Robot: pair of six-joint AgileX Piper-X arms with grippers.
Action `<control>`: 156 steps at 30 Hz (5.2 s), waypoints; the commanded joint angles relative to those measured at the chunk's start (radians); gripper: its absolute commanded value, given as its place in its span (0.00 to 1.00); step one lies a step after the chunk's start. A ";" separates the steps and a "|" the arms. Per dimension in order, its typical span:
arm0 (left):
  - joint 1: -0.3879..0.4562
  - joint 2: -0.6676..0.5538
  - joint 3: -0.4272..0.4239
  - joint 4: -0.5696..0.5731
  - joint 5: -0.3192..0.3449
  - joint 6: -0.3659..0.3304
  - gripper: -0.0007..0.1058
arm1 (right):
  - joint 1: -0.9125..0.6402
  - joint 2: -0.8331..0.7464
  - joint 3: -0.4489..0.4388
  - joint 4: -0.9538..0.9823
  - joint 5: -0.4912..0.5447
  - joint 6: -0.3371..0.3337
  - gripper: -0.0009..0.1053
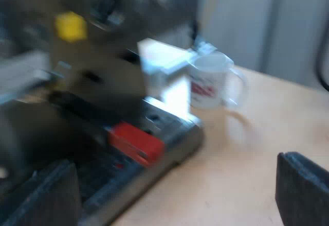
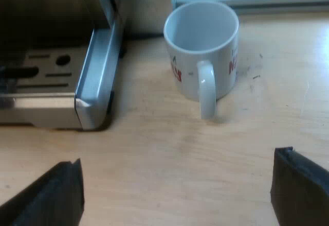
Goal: Place mug into machine
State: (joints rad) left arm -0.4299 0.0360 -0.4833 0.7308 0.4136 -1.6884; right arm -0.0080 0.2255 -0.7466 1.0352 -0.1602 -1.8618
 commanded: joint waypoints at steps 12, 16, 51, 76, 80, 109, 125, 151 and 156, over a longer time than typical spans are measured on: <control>-0.164 0.016 0.274 -0.292 0.031 0.063 0.74 | 0.002 0.040 0.127 -0.194 -0.011 -0.141 0.71; -0.164 0.016 0.292 -0.308 0.031 0.063 0.74 | 0.002 0.043 0.213 -0.316 -0.011 -0.141 0.71; -0.164 0.068 0.292 -0.317 0.031 0.063 0.74 | 0.002 0.594 0.708 -1.511 0.047 -0.018 0.69; -0.164 0.106 0.292 -0.347 0.001 0.037 0.74 | 0.002 1.245 0.448 -1.841 -0.010 -0.018 0.61; -0.164 0.106 0.292 -0.340 0.001 0.037 0.74 | 0.002 1.246 0.448 -1.840 -0.010 -0.018 0.26; -0.164 0.114 0.351 -0.406 -0.404 0.041 0.74 | 0.035 0.269 0.400 -0.851 -0.094 -0.062 0.01; -0.164 0.122 0.375 -0.515 -0.401 0.041 0.74 | 0.724 0.225 0.361 -0.768 0.316 -0.018 0.01; -0.164 0.122 0.393 -0.557 -0.326 0.041 0.74 | 1.011 0.936 0.249 -1.449 0.546 0.071 0.01; -0.164 0.122 0.393 -0.557 -0.326 0.041 0.74 | 1.011 1.040 0.201 -1.504 0.546 0.095 0.01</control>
State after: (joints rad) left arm -0.5917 0.1564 -0.0869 0.1917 0.0803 -1.6392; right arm 1.0051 1.2709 -0.5306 -0.4166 0.3720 -1.7714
